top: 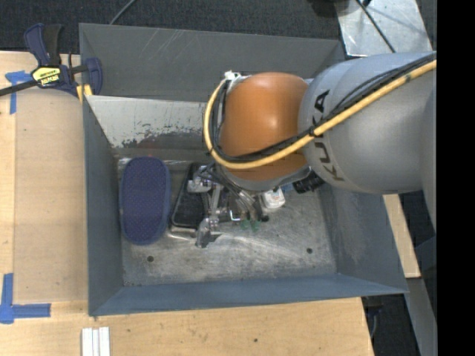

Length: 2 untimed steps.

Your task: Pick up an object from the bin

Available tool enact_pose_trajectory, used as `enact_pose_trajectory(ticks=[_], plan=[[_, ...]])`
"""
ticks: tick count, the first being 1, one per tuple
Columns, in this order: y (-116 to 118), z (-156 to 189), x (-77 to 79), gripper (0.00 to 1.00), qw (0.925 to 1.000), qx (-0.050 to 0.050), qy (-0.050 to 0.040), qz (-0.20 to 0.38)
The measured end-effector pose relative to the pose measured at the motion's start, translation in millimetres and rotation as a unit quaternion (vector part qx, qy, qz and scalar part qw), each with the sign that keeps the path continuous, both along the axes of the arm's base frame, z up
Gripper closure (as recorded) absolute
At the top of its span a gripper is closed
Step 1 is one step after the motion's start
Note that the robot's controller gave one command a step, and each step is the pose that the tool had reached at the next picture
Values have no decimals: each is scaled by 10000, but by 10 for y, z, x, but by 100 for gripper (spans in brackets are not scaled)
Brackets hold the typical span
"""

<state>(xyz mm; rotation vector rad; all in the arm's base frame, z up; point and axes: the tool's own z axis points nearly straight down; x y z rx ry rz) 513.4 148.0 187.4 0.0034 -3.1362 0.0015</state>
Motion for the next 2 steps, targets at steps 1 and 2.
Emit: enact_pose_trajectory(ticks=[1, 2], plan=[[-8, -544, 80, 0, 10000, 1, -10, 9], [-146, -821, 427, 0, 9985, 26, -67, 544]])
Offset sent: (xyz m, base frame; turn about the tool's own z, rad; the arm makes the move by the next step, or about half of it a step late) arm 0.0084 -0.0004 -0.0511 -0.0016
